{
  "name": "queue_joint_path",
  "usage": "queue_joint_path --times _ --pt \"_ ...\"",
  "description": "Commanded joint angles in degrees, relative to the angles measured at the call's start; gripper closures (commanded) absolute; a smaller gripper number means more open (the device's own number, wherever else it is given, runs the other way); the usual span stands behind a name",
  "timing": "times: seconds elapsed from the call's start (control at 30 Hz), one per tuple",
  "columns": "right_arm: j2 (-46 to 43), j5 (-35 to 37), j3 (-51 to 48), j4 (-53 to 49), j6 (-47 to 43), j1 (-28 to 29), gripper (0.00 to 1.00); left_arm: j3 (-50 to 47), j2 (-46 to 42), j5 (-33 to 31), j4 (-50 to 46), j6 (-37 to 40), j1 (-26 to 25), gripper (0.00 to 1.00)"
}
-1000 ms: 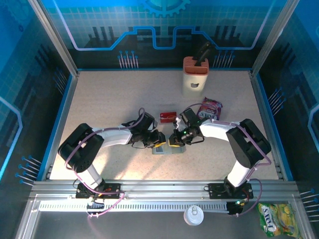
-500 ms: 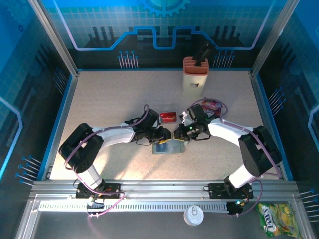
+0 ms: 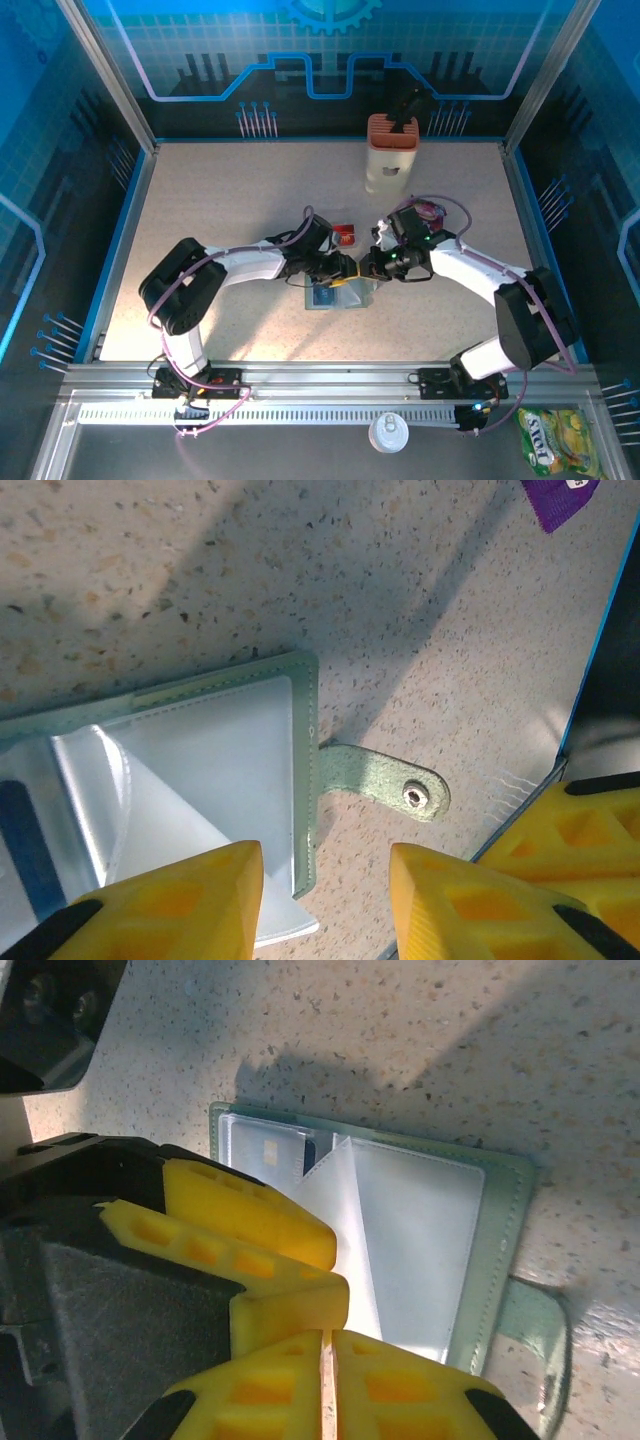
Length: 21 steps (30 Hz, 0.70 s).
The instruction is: Take the credit cards out of the card holder
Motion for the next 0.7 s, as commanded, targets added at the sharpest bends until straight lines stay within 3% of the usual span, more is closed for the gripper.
queue_joint_path --times 0.0,0.43,0.67 --pt "-1.7 -0.9 -1.1 -1.5 -0.3 -0.3 0.89 2.2 0.7 1.5 0.0 -0.3 -0.5 0.61" --pt "-3.0 -1.0 -1.0 -1.7 0.3 -0.1 0.89 10.6 1.2 0.4 -4.7 4.3 0.6 0.6" --pt "-2.7 -1.1 -0.8 -1.2 1.0 0.9 0.88 10.3 -1.0 -0.5 -6.5 6.3 3.1 0.6"
